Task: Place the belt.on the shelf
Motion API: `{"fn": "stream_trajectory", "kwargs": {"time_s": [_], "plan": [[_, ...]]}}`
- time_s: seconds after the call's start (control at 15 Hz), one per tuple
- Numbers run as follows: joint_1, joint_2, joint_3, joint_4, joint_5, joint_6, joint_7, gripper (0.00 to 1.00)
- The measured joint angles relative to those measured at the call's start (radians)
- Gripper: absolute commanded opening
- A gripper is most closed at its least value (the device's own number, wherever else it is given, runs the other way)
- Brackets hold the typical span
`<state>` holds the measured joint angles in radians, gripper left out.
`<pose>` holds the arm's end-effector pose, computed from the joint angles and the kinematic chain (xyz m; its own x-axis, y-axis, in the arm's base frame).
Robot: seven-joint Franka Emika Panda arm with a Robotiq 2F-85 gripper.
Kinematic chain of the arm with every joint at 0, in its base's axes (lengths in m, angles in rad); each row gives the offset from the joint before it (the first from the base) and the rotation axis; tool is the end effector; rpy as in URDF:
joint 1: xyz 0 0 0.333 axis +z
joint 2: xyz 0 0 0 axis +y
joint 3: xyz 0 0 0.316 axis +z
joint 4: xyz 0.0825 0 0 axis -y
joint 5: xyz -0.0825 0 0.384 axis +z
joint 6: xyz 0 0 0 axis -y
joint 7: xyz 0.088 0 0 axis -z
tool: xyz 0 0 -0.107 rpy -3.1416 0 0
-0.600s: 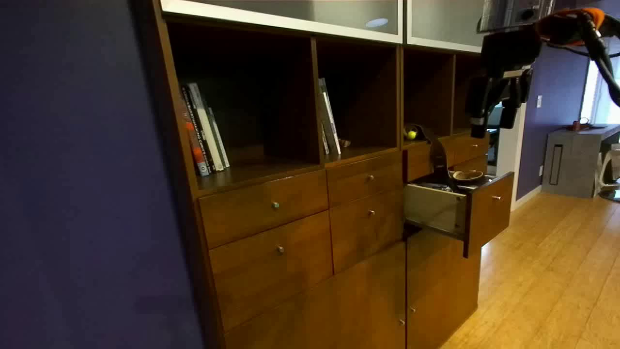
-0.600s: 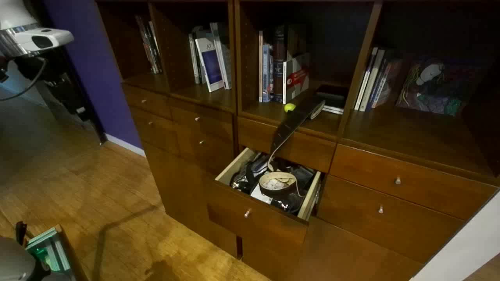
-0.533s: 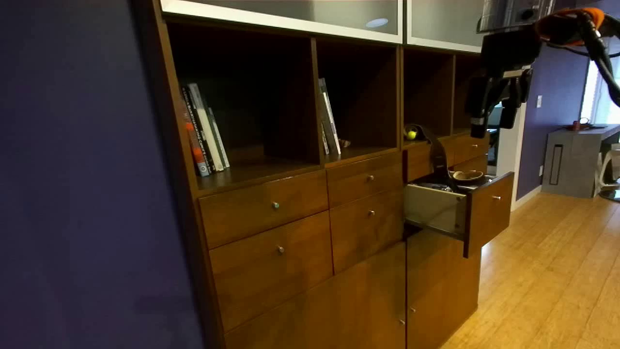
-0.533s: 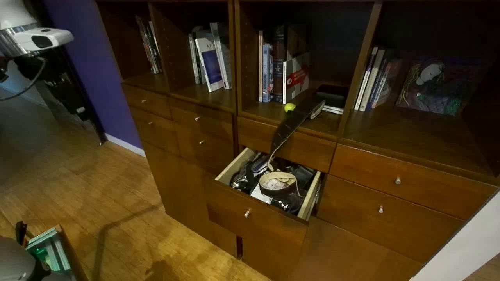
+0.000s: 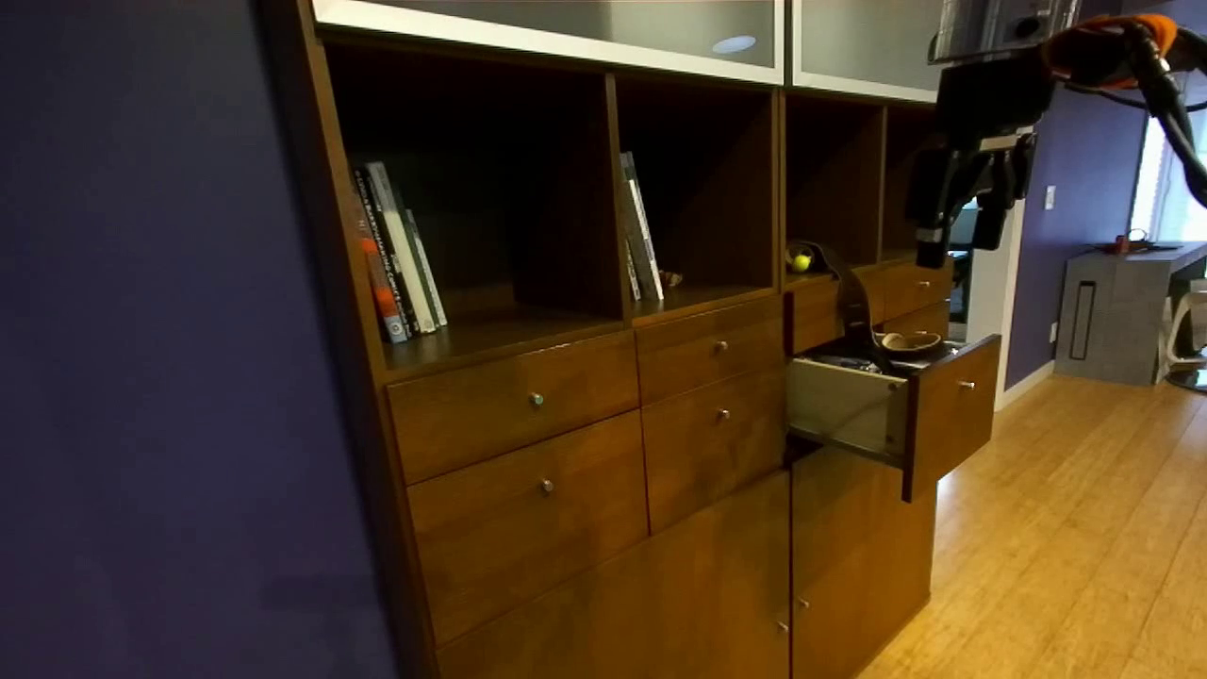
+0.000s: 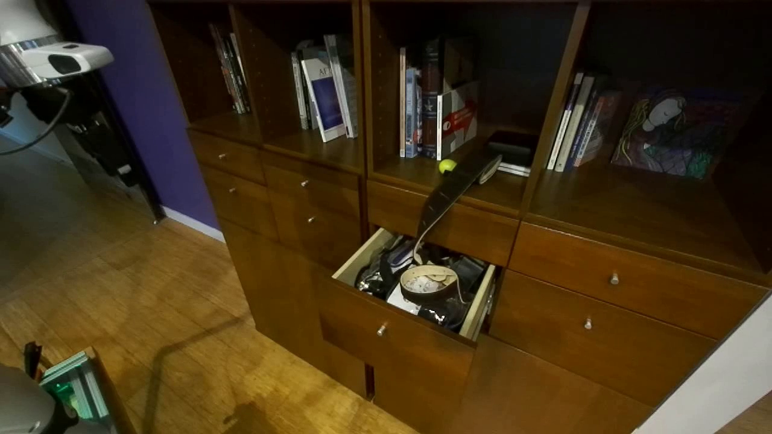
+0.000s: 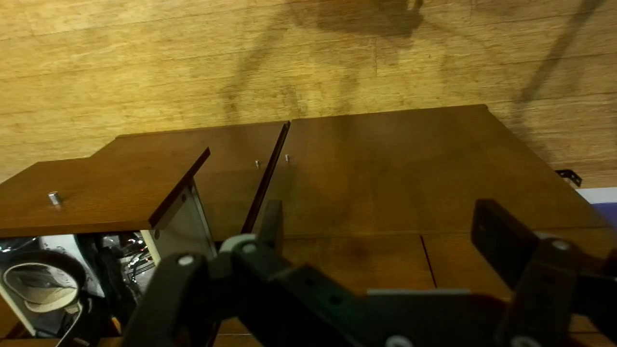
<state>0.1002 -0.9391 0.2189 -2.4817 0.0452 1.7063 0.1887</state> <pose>0.2639 0.1117 0.5805 0.9832 0.0607 0.1720 0.0439 -0.9940 0.1001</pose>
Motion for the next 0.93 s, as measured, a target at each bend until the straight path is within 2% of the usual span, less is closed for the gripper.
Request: {"fn": "stream_trajectory", "kwargs": {"time_s": [0.2,0.33,0.6,0.93], "plan": [[-0.004,0.001,-0.002,0.000,-0.001,0.000,0.005,1.00],[-0.033,0.004,-0.016,0.000,-0.006,0.015,0.025,1.00],[-0.138,0.040,-0.077,0.005,-0.027,0.112,0.044,1.00],[-0.293,0.161,-0.153,0.044,-0.086,0.268,0.090,1.00]]}}
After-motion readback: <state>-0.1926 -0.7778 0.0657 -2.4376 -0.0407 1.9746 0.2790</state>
